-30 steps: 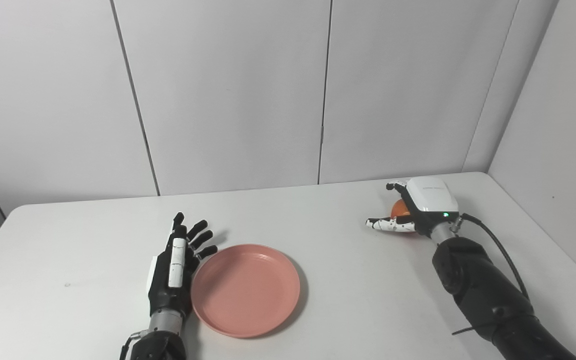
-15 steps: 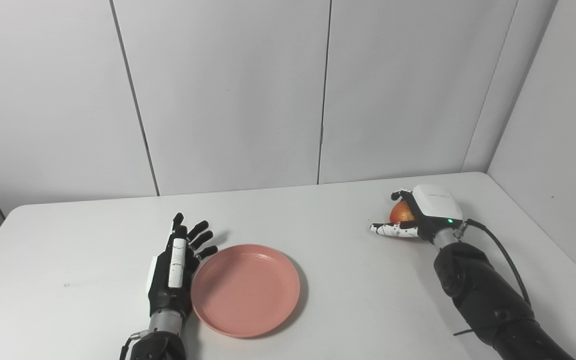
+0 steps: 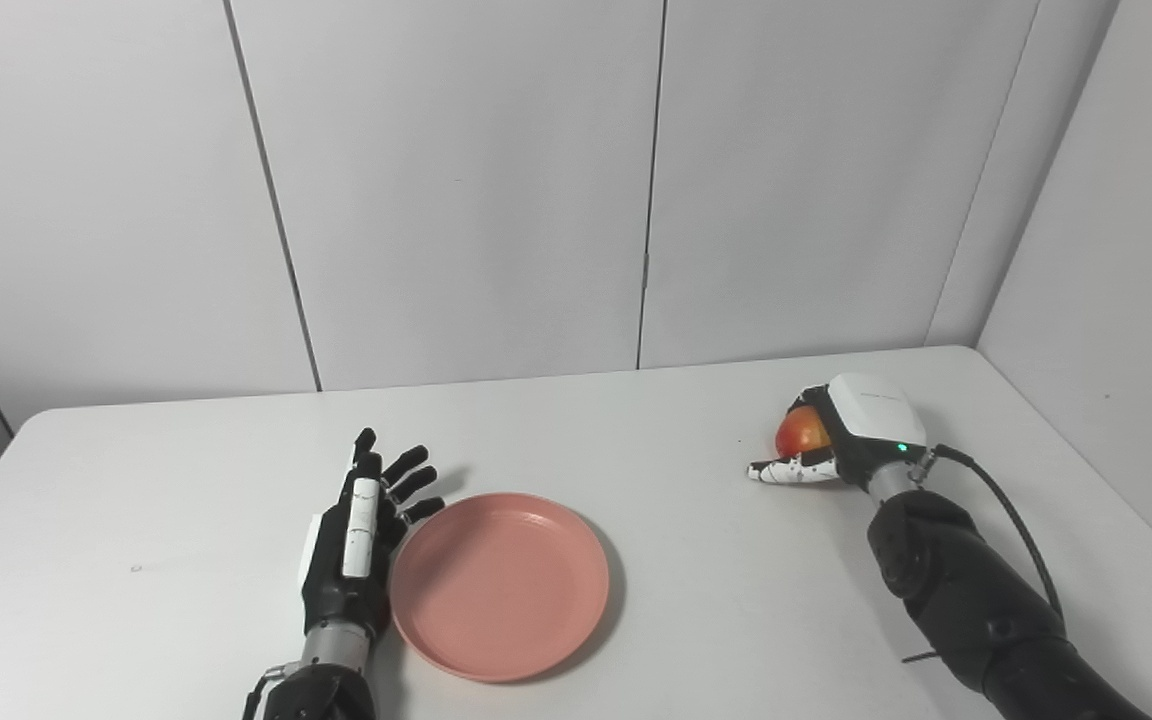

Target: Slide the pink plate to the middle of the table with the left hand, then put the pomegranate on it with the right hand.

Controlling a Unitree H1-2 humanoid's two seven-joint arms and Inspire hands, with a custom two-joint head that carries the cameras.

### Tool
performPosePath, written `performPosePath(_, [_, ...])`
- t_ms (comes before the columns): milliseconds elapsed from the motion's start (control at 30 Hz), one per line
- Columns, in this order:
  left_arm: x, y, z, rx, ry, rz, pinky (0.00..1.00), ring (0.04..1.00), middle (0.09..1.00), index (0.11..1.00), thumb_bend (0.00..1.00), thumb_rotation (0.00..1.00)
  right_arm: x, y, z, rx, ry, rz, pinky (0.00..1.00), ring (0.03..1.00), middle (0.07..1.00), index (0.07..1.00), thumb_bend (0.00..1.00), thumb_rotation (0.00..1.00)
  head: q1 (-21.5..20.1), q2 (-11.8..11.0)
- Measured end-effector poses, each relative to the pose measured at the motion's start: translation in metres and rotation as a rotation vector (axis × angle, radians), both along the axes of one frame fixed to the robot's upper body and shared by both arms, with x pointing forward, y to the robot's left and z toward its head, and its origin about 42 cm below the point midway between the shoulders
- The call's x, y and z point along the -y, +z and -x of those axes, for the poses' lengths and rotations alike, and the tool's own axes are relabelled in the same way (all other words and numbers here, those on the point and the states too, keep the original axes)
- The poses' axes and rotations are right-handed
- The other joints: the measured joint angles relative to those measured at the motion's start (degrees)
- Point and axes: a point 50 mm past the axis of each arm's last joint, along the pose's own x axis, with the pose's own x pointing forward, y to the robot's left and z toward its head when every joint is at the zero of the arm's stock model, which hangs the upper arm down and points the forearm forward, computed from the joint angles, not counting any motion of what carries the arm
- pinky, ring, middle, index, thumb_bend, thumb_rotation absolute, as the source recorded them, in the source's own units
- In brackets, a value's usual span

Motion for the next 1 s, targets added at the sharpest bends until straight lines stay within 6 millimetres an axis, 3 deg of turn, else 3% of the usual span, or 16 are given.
performPosePath(433, [0.000, 0.000, 0.001, 0.000, -0.001, -0.001, 0.65, 0.776, 0.792, 0.974, 0.85, 0.85, -0.001, -0.003, -0.001, 0.021, 0.030, -0.046, 0.28, 0.344, 0.432, 0.492, 0.50, 0.14, 0.09, 0.09])
performPosePath(700, [0.001, 0.001, 0.001, 0.001, -0.003, -0.004, 0.66, 0.787, 0.810, 0.975, 0.84, 0.85, -0.013, 0.007, 0.005, 0.039, 0.096, -0.057, 0.25, 0.313, 0.398, 0.489, 0.51, 0.14, 0.61, 0.18])
performPosePath(867, [0.002, 0.001, 0.001, 0.000, -0.002, 0.001, 0.68, 0.805, 0.839, 0.977, 0.84, 0.84, -0.032, 0.018, 0.013, 0.111, 0.163, -0.074, 0.22, 0.277, 0.367, 0.489, 0.51, 0.14, 1.67, 0.09])
performPosePath(1000, [0.007, 0.001, 0.001, -0.001, -0.002, 0.008, 0.68, 0.807, 0.844, 0.968, 0.84, 0.84, -0.047, 0.041, 0.014, 0.195, 0.218, -0.101, 0.21, 0.266, 0.360, 0.489, 0.50, 0.14, 3.50, 0.09])
